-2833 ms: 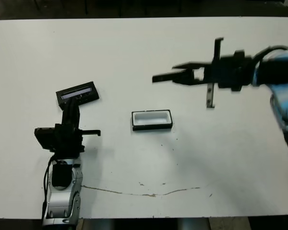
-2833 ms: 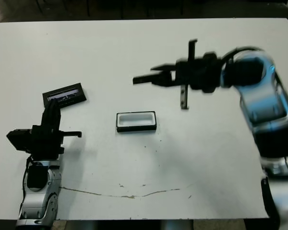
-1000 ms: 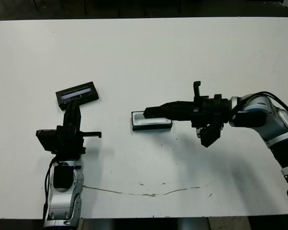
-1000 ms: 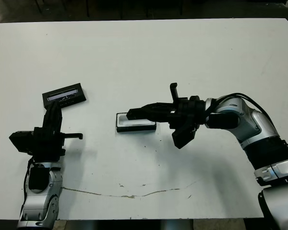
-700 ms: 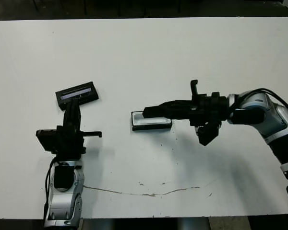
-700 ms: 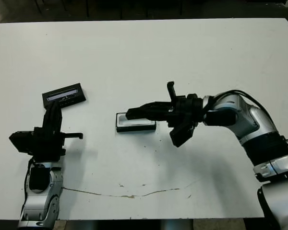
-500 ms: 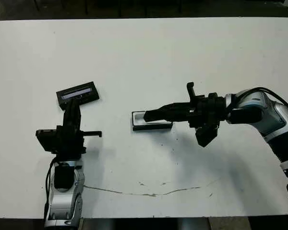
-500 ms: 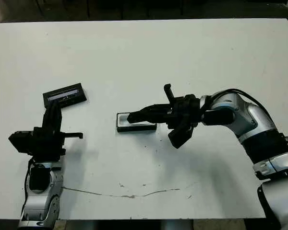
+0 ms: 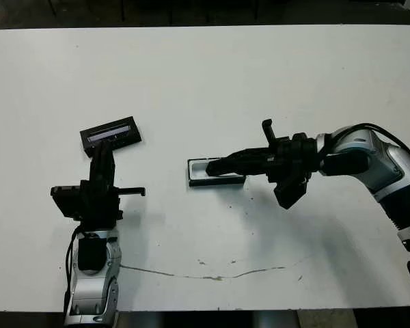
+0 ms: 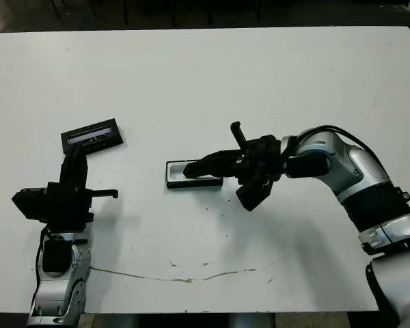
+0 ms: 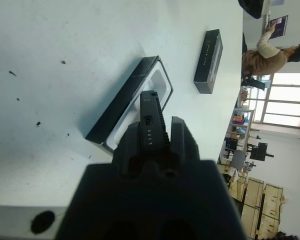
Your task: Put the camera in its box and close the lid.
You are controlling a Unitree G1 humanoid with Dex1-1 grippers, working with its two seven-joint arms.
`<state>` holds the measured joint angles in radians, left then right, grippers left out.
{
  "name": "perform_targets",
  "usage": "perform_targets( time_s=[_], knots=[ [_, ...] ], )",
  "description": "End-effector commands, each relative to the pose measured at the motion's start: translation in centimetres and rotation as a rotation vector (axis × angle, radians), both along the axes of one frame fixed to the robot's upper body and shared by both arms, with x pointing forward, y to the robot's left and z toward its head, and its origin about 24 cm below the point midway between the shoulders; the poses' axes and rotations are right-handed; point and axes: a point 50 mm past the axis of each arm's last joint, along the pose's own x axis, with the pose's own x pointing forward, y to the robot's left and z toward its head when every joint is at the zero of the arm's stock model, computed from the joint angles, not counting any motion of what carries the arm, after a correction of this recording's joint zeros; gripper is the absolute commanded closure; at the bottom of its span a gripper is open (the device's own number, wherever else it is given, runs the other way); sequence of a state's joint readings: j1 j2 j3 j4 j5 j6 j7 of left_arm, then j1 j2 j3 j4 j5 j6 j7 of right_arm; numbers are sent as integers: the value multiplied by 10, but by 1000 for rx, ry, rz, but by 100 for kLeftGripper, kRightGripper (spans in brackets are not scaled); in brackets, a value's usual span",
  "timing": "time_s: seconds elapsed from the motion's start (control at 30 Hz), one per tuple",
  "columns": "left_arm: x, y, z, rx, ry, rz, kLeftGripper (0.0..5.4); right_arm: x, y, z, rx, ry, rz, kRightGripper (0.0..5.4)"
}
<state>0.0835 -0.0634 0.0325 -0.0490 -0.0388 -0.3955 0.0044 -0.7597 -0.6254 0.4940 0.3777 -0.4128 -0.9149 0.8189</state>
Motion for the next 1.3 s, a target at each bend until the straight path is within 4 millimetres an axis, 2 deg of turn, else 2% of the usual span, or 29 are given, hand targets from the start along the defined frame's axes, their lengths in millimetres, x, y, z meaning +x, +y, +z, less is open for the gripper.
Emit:
perform_targets(
  time_s=[0.03,0.37,0.67,1.07,1.3],
  knots=[
    [-5,0,-12,-14,66,11,540,0,-2,-7,-49,18,-10,522],
    [-7,-5,-11,-17,69,5,540,4,-3,-9,-93,19,1,522],
    [-8,-9,-8,-24,81,23,540,9,0,-9,-15,-3,48,522],
    [-7,-11,-8,-36,84,25,540,8,8,-8,-20,-126,215,522],
    [-9,-12,-9,-56,85,22,540,9,11,-15,-43,-166,289,522]
  ],
)
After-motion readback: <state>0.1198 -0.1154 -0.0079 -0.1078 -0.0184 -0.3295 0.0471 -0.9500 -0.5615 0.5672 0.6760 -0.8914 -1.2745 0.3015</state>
